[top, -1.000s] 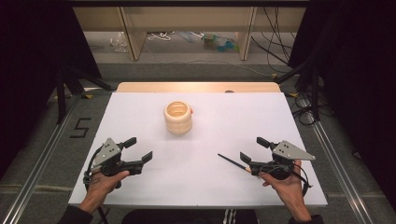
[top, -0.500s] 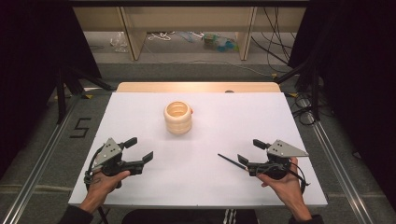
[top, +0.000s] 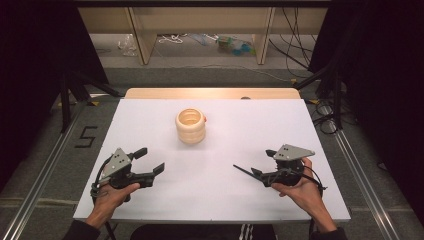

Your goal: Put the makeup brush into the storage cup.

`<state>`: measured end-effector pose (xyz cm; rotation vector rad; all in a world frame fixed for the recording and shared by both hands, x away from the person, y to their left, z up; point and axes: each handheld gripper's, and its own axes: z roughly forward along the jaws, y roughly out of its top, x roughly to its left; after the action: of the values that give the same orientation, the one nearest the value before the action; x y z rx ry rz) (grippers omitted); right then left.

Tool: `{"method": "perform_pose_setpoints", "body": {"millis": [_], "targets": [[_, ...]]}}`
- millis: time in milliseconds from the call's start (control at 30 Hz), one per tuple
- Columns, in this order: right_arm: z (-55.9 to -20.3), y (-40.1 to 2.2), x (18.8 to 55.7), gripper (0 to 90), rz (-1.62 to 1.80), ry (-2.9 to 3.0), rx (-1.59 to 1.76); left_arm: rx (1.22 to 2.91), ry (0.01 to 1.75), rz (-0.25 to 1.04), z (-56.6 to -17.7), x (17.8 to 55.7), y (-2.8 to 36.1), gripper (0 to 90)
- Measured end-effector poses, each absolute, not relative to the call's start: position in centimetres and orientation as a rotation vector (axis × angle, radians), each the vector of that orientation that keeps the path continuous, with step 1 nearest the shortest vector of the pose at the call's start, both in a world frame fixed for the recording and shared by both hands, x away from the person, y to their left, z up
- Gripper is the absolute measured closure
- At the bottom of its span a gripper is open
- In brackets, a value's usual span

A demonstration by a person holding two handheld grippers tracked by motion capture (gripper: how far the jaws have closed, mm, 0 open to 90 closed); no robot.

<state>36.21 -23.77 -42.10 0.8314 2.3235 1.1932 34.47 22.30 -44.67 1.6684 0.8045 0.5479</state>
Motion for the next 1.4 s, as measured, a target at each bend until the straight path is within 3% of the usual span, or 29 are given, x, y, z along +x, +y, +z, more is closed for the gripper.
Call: {"method": "perform_pose_setpoints", "body": {"millis": [1400], "targets": [[-43.5, -20.7, 40.7, 29.1, 0.590, 2.765, 0.809, 1.682, 0.800, 0.541, -44.7, 34.5, 22.1, 16.0]]}}
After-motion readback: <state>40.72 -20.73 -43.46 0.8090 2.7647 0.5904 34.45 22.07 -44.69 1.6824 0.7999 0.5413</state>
